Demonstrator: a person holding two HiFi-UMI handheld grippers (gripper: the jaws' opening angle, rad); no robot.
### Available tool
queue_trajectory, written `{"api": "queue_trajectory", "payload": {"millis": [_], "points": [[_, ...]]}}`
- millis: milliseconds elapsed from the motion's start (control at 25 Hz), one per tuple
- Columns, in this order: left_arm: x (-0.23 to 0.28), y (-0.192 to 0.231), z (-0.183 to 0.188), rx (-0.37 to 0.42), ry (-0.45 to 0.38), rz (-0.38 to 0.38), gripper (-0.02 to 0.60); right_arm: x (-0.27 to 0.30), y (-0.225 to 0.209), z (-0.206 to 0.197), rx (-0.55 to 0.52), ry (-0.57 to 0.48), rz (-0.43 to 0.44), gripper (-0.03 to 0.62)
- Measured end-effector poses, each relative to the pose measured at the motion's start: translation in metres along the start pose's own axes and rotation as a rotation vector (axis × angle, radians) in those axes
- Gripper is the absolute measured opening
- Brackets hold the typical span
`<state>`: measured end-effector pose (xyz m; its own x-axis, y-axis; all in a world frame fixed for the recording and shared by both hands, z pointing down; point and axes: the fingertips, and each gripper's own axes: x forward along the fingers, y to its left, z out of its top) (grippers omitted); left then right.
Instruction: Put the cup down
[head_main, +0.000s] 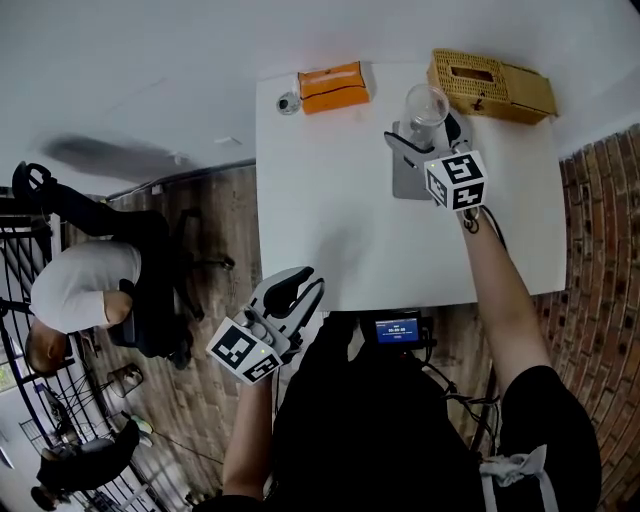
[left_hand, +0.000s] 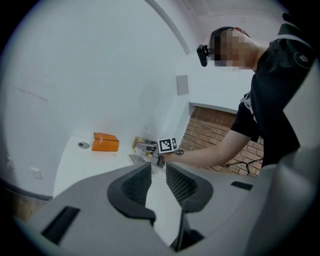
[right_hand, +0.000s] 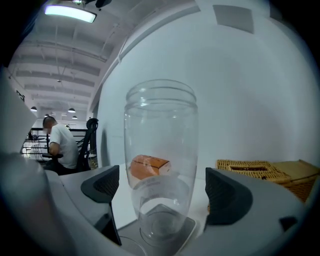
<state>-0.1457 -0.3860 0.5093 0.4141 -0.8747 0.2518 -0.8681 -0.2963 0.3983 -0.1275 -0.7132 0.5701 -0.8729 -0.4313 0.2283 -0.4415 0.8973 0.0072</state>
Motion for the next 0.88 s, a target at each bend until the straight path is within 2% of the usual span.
{"api": "queue_trajectory", "payload": {"millis": [360,640,880], "points": [[0.0,-0.002,-0.002,0.015,0.0,-0.044,0.084,-0.036,0.003,-0.022,0.085,0.05,-0.054,0.52],[0.002,-0.004,0.006,0.042,-0.02,-0.093,0.084,-0.077,0.022,-0.021,0.142,0.074,-0.077,0.518],[0.001,-0.007,0.012,0.059,-0.044,-0.145,0.084,-0.115,0.059,-0.007,0.248,0.085,-0.024,0.514]]}}
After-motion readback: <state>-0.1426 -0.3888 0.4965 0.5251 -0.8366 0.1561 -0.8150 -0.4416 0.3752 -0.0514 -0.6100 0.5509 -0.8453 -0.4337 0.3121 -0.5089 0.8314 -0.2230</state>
